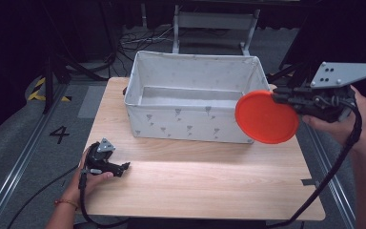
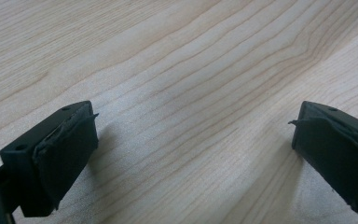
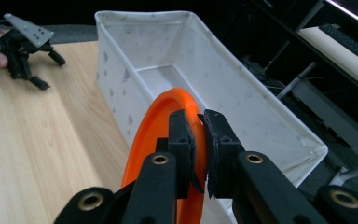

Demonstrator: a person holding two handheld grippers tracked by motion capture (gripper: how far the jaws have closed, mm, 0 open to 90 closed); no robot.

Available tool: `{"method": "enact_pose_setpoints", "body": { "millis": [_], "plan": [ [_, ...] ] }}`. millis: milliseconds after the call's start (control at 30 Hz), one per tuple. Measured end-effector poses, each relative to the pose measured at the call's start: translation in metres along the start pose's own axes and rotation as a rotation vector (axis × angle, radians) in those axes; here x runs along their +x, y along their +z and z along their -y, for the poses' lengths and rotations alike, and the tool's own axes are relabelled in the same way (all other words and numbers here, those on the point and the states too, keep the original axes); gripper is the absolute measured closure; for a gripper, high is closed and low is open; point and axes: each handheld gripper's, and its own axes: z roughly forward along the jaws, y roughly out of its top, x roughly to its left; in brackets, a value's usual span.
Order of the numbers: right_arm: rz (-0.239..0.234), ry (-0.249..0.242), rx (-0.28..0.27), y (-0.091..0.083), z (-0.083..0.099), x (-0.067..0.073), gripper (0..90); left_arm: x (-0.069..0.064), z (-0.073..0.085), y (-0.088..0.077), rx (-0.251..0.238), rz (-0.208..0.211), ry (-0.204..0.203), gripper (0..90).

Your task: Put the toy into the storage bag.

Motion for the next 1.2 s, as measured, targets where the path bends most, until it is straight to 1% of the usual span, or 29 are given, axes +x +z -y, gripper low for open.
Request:
{"method": "enact_pose_setpoints", "body": {
  "millis": [133,300,400,567,600,667,700,767,800,833,867,900,933,967,1000,1033,1067,1100,1167,1200],
  "plan": [
    [0.010,0.006,0.003,0.007,-0.010,-0.013,82.6,0.000,0.000,0.000,0.001,0.003,-0.005,0.5],
    [0.023,0.011,0.036,0.026,-0.021,-0.029,82.6,0.000,0.000,0.000,0.001,0.004,-0.007,0.5],
    [0.022,0.027,0.041,0.037,-0.026,-0.040,82.6,0.000,0.000,0.000,0.001,0.002,-0.004,0.5],
    [0.038,0.049,0.041,0.052,-0.030,-0.057,82.6,0.000,0.000,0.000,0.002,0.007,-0.003,0.4],
    [0.038,0.049,0.041,0.052,-0.030,-0.057,82.6,0.000,0.000,0.000,0.002,0.007,-0.003,0.4],
    [0.039,0.056,0.042,0.057,-0.032,-0.065,82.6,0.000,0.000,0.000,0.002,0.007,-0.003,0.4],
    [0.046,0.064,0.044,0.063,-0.033,-0.071,82.6,0.000,0.000,0.000,0.001,0.008,-0.001,0.4],
    [0.054,0.068,0.047,0.069,-0.033,-0.075,82.6,0.000,0.000,0.000,0.001,0.008,-0.001,0.3],
    [0.053,0.079,0.044,0.073,-0.032,-0.079,82.6,0.000,0.000,0.000,0.002,0.008,0.000,0.3],
    [0.053,0.079,0.044,0.073,-0.032,-0.079,82.6,0.000,0.000,0.000,0.001,0.008,-0.001,0.3],
    [0.052,0.094,0.050,0.081,-0.029,-0.085,82.6,0.000,0.000,0.000,0.001,0.008,0.000,0.3],
    [0.051,0.101,0.054,0.085,-0.028,-0.087,82.6,0.000,0.000,0.000,0.001,0.008,0.000,0.4],
    [0.051,0.101,0.054,0.085,-0.028,-0.087,82.6,0.000,0.000,0.000,0.001,0.007,-0.001,0.4],
    [0.051,0.112,0.063,0.092,-0.024,-0.092,82.6,0.000,0.000,0.000,0.001,0.007,-0.001,0.3],
    [0.051,0.117,0.066,0.096,-0.022,-0.095,82.6,0.000,0.000,0.000,0.002,0.008,-0.002,0.3],
    [0.051,0.117,0.066,0.096,-0.022,-0.095,82.6,0.000,0.000,0.000,0.002,0.008,-0.002,0.4],
    [0.048,0.123,0.069,0.103,-0.019,-0.098,82.6,0.000,0.000,0.000,0.001,0.007,0.000,0.3],
    [0.048,0.123,0.069,0.103,-0.019,-0.098,82.6,0.000,0.000,0.000,0.003,0.008,-0.001,0.3],
    [0.034,0.116,0.079,0.113,-0.014,-0.101,82.6,0.000,0.000,0.000,0.002,0.008,-0.002,0.3],
    [0.034,0.116,0.079,0.113,-0.014,-0.101,82.6,0.000,0.000,0.000,0.002,0.008,-0.002,0.3]
  ]
}}
